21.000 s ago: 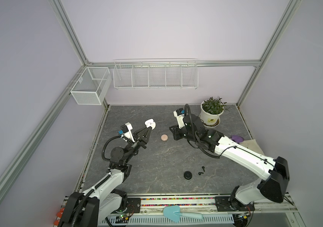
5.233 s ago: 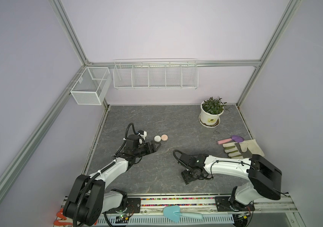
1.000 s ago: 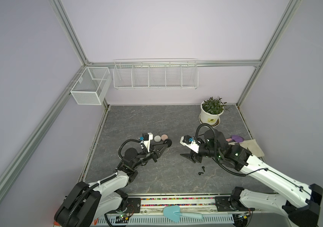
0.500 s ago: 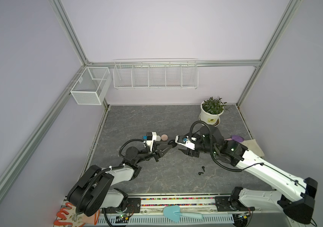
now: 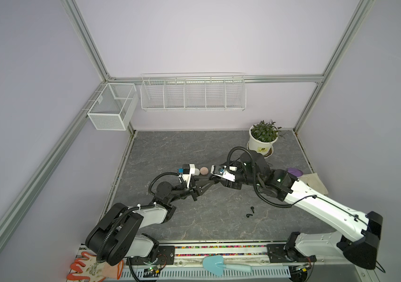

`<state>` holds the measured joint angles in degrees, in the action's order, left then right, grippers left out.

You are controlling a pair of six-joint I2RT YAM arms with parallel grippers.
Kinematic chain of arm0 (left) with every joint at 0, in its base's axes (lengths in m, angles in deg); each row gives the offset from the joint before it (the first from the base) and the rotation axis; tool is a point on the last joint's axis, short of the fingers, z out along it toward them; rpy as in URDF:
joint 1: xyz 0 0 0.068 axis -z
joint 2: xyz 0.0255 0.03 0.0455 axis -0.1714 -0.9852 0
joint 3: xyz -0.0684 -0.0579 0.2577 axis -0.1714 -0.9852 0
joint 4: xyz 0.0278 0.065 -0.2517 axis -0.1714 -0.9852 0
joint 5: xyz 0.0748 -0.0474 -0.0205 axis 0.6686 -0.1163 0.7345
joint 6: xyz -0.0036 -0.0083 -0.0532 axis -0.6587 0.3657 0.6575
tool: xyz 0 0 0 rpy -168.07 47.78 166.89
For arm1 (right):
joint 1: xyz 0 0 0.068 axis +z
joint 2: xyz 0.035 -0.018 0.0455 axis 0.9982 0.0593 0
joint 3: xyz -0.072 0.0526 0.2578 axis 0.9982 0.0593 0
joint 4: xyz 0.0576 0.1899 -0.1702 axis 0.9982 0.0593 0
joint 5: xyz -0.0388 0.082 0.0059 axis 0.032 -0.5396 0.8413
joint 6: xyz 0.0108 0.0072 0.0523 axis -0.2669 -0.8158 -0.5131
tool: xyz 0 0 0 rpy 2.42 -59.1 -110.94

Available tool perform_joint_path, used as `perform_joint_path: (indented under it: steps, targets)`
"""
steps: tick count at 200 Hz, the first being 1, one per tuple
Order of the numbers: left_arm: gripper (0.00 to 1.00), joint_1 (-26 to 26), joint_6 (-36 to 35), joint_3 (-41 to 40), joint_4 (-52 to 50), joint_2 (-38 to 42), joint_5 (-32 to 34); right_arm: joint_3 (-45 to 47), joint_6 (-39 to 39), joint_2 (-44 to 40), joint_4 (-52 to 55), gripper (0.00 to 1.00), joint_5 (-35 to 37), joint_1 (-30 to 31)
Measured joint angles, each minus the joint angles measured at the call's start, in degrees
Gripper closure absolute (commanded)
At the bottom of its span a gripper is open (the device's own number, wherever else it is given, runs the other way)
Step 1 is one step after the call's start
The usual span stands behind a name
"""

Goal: Insert wireless bluetooth earbuds into charging case
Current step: Open the charging case.

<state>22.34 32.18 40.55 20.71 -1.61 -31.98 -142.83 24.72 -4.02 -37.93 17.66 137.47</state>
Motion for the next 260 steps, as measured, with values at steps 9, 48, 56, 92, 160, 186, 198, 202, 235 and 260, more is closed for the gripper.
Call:
perform_joint_path:
  steps: [9, 48, 56, 92, 160, 186, 198, 202, 235, 260]
  targets:
    - [1.0, 0.0, 0.2, 0.0, -0.1, 0.0, 0.2, -0.3, 0.1, 0.4, 0.0, 0.41, 0.0, 0.1]
    - [1.0, 0.0, 1.0, 0.0, -0.5, 0.0, 0.6, -0.9, 0.9, 1.4, 0.0, 0.42, 1.4, 1.1]
    - [1.0, 0.0, 1.1, 0.0, -0.5, 0.0, 0.7, -1.1, 1.0, 1.5, 0.0, 0.42, 1.8, 1.3]
    - [1.0, 0.0, 1.5, 0.0, -0.5, 0.0, 1.3, -1.2, 1.9, 1.5, -0.2, 0.42, 3.7, 1.8]
    - [1.0, 0.1, 2.2, 0.0, -0.3, 0.1, 0.3, -2.0, 1.9, 2.0, -2.3, 0.42, 7.3, 1.7]
    - [1.0, 0.1, 2.2, 0.0, -0.1, 0.2, -0.1, -2.2, 1.9, 2.6, -2.9, 0.41, 8.4, 1.7]
    - [1.0, 0.1, 2.2, -0.1, -0.1, 0.2, -0.2, -2.2, 1.9, 2.6, -3.0, 0.41, 8.6, 1.7]
    - [1.0, 0.1, 2.2, -0.1, -0.1, 0.3, -0.1, -2.2, 1.9, 2.7, -3.0, 0.4, 8.7, 1.7]
    - [1.0, 0.1, 2.1, -0.6, -0.1, 0.8, 0.1, -2.8, 1.8, 3.2, -2.8, 0.39, 8.8, 1.7]
    - [1.0, 0.1, 2.1, -0.6, 0.1, 1.0, 0.3, -4.3, -1.2, 3.3, -0.9, 0.37, 9.2, 1.7]
